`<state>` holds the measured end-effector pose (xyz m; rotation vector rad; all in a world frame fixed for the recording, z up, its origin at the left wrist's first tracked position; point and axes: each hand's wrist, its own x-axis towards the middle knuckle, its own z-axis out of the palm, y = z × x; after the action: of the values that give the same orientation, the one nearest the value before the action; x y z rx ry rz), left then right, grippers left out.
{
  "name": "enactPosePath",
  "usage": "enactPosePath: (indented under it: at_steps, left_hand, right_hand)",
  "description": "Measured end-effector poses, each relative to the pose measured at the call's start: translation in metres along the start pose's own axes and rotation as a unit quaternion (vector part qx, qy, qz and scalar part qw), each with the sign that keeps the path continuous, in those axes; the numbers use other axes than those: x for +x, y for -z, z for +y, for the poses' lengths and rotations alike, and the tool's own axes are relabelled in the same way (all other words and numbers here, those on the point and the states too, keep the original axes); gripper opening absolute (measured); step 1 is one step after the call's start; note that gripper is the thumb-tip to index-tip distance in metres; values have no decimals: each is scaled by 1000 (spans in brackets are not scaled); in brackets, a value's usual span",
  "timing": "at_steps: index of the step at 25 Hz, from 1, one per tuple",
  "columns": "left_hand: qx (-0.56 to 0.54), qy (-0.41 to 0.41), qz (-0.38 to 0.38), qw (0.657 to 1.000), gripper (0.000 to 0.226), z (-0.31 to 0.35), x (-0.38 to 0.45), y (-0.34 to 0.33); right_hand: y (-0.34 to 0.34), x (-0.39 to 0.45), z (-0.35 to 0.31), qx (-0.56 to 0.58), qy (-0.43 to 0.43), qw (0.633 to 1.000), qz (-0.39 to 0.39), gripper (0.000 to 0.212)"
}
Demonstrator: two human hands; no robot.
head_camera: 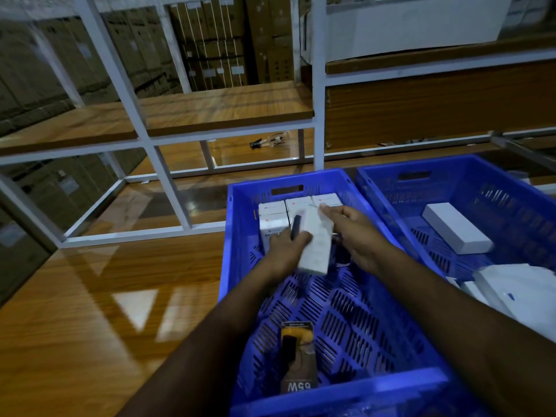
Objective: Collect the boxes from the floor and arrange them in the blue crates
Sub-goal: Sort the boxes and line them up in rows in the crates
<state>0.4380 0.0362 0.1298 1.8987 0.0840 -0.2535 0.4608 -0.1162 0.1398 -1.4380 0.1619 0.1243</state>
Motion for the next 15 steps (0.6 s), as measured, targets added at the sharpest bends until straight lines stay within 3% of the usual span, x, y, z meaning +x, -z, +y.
enactPosePath:
  at_steps: [3, 8, 12, 15]
  left_hand:
    - [-225, 99, -43, 968, 36, 11, -6, 9]
    - [-360, 141, -146, 911, 53, 10, -6, 24]
    - [-404, 158, -107, 895, 52, 6, -4, 27]
    - [-394, 194, -31, 898, 52, 0, 1, 31]
  right_hand:
    - [-1, 1, -4, 23, 15, 1000, -1, 22]
    - [-1, -3, -6, 60, -13, 996, -69, 30]
    - [-1, -2, -8, 89, 8, 995, -50, 27]
    - [0, 4, -6, 108, 46, 993, -6, 44]
